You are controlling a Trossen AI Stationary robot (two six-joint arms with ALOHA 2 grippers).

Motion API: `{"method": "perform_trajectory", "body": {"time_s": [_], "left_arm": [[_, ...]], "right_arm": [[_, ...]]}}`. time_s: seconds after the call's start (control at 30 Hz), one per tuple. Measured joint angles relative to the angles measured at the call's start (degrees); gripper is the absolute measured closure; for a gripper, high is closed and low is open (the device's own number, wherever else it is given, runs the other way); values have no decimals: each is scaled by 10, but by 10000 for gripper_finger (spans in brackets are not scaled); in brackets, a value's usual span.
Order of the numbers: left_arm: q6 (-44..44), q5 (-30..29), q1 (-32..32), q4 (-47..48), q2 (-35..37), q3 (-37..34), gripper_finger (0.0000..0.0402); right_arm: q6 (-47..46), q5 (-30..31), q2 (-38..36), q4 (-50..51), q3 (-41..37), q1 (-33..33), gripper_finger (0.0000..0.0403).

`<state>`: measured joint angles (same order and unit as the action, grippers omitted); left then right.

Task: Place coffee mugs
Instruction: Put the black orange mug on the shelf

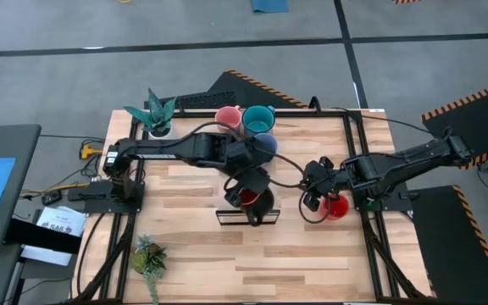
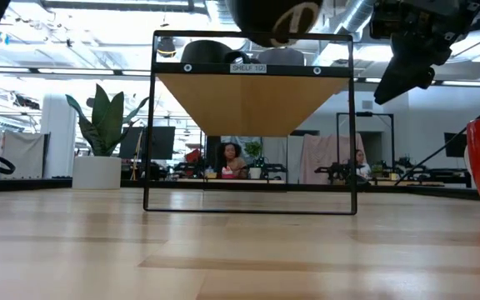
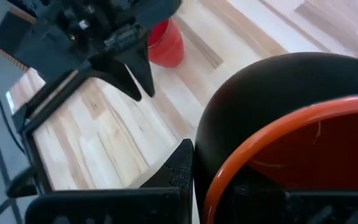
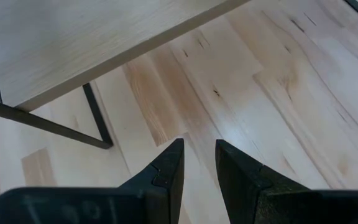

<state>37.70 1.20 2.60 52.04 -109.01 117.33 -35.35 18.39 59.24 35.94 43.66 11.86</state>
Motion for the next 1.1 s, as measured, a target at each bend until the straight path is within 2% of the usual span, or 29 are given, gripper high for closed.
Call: {"method": "perform_trajectory", "body": {"time_s": [0.17, 0.47, 1.1], "left_arm": [[11, 0, -10, 3, 0, -4, 392], [93, 4, -17, -7, 0, -23, 391], [124, 12, -19, -58, -37, -20, 391]], "right_arm": [[0, 0, 0, 0, 0, 0, 284], [12, 0, 0, 0, 0, 0, 284], [15, 1, 0, -3, 0, 0, 284]]}}
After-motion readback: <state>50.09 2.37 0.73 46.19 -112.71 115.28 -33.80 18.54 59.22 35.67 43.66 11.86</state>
